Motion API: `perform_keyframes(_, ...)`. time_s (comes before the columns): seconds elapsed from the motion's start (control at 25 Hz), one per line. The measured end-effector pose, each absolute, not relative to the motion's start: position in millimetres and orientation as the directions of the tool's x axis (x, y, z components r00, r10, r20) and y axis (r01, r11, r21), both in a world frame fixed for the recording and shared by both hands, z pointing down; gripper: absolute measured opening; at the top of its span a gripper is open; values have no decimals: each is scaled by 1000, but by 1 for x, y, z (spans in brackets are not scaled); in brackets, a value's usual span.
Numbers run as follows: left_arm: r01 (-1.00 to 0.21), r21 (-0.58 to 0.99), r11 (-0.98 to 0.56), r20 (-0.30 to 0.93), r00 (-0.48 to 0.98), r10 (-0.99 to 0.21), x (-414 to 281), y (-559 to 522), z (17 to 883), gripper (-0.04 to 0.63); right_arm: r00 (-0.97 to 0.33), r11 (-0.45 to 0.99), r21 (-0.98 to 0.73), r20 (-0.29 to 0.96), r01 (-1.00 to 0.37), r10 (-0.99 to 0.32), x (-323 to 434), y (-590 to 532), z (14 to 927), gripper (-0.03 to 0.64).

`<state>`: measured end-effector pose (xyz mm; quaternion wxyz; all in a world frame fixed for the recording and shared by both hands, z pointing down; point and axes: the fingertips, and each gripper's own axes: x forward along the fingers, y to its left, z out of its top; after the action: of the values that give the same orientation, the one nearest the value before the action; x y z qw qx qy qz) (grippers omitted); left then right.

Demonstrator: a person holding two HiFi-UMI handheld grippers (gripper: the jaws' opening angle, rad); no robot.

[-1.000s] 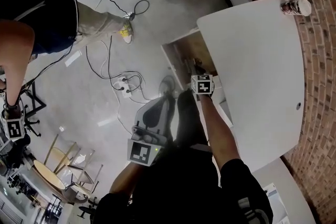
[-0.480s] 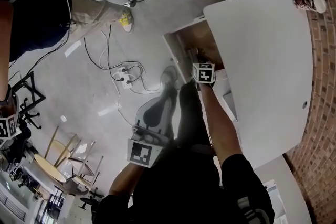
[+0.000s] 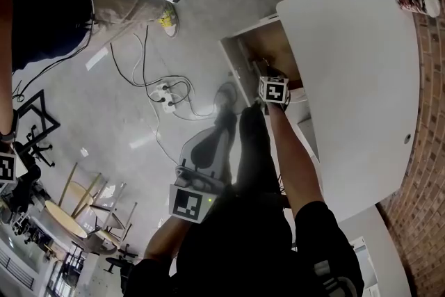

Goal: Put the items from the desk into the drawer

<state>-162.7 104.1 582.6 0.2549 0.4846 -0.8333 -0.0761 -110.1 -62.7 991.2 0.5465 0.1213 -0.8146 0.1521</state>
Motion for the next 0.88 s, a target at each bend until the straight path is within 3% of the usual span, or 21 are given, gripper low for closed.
perform_keyframes(0.52, -777, 370, 509, 306, -415, -857, -162, 118, 546, 5, -390, 928, -119, 920, -353, -30, -87, -44, 932, 12)
perform_keyframes(0.88, -803, 322, 501, 255, -436, -863, -157, 118, 509, 5, -527, 920, -198, 850, -339, -12, -82, -37, 819, 9)
